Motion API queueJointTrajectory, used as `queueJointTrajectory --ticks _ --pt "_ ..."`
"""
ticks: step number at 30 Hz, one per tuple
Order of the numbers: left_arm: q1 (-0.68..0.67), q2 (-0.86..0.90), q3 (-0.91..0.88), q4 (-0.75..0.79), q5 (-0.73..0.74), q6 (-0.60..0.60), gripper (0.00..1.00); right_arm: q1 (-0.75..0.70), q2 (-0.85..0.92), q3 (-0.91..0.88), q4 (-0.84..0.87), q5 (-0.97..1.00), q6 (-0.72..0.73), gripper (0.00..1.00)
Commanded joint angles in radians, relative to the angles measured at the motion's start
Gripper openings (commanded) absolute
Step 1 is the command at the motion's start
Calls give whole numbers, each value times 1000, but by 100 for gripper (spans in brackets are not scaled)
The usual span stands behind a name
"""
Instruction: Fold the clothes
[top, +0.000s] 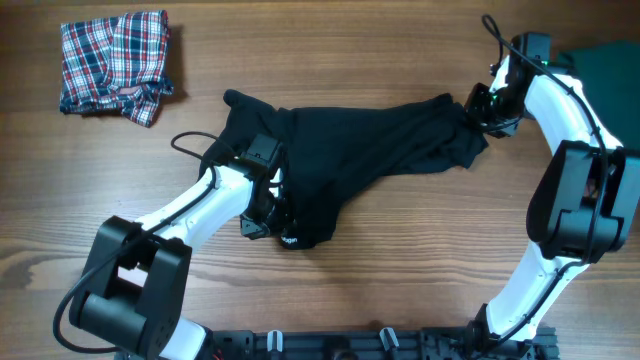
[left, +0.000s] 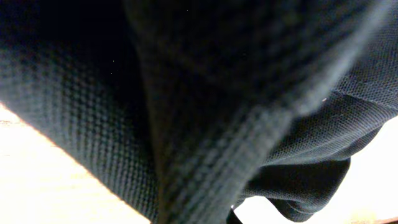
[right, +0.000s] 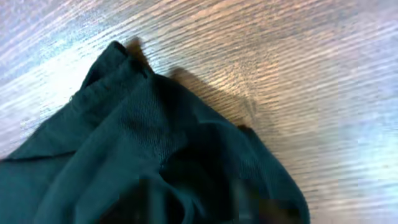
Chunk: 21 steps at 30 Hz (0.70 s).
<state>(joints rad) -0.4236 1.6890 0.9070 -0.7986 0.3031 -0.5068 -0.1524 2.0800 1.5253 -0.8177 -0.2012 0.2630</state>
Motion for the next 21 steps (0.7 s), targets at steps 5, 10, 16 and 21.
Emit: queueJointTrajectory --ticks 5,10,16,21 --pt "-5 10 -6 -2 -8 4 4 2 24 -61 21 14 2 40" --pt "-5 9 -5 -11 -5 5 4 1 23 -50 18 14 8 4" --pt "-5 -21 -3 -53 53 5 4 1 -31 -20 -59 14 10 4" --pt "-5 -130 -2 -150 71 5 4 1 -182 -20 -189 14 9 4"
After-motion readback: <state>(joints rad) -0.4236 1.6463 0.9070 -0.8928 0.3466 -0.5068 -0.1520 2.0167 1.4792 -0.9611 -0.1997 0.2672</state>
